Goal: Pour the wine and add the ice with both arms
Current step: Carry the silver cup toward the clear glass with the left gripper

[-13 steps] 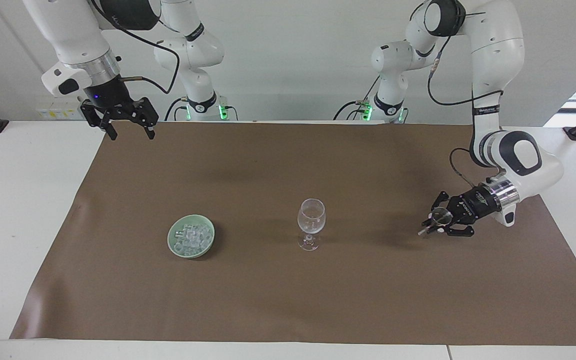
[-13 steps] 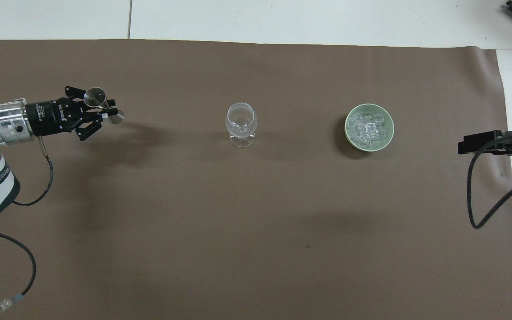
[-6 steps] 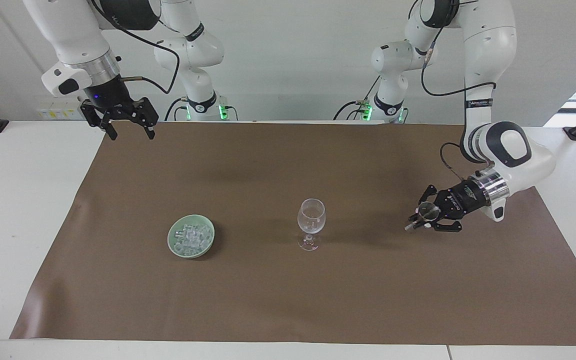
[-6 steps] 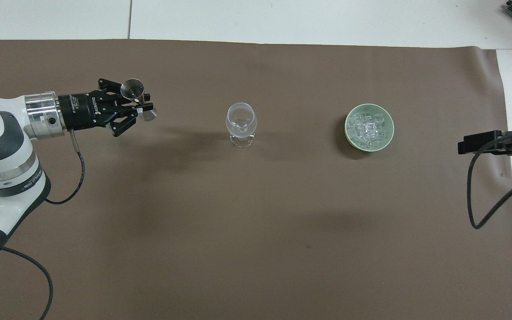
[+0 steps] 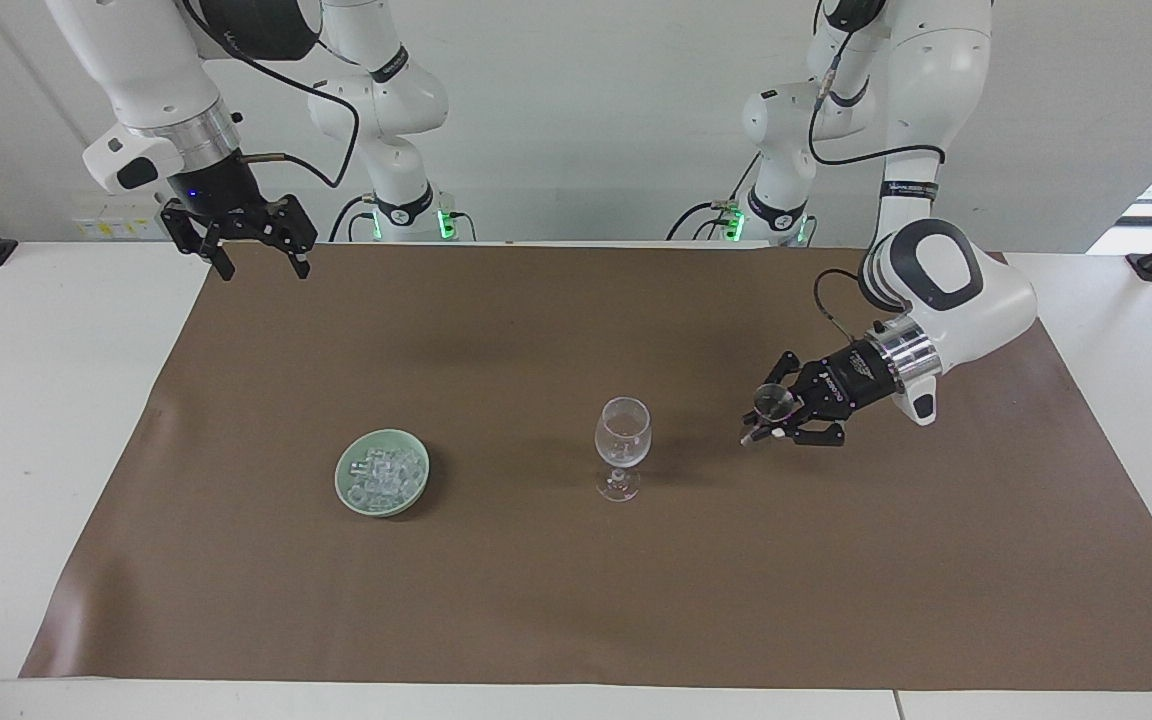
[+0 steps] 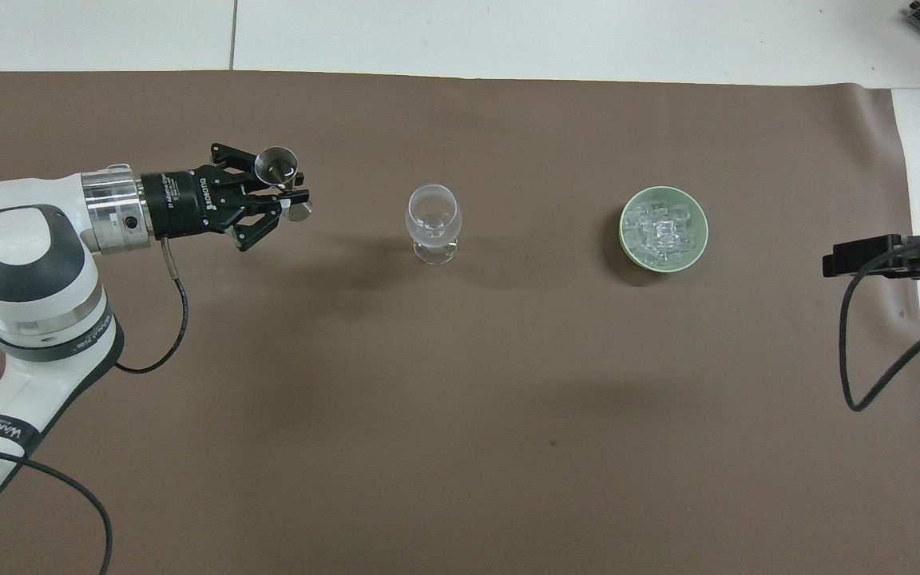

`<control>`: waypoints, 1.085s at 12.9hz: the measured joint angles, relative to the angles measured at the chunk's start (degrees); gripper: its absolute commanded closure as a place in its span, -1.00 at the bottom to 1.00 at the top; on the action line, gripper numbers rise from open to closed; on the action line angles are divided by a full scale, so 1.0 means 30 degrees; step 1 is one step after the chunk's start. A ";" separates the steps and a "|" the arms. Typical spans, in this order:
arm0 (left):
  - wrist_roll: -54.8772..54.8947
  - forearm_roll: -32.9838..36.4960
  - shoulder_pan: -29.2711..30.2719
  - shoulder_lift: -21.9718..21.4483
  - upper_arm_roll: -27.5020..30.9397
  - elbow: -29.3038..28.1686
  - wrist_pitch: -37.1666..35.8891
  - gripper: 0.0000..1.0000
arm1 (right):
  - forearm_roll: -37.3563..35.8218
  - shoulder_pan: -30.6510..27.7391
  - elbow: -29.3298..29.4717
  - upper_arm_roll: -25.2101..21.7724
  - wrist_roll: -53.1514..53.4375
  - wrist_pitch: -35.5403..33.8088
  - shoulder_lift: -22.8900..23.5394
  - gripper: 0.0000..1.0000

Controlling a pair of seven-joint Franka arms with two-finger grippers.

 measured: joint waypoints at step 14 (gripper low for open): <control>0.0588 0.0039 -0.0020 -0.0424 -0.2939 -0.0574 0.3407 1.00 | 0.0000 0.0000 0.0000 0.0000 0.0000 0.0000 0.0000 -1.00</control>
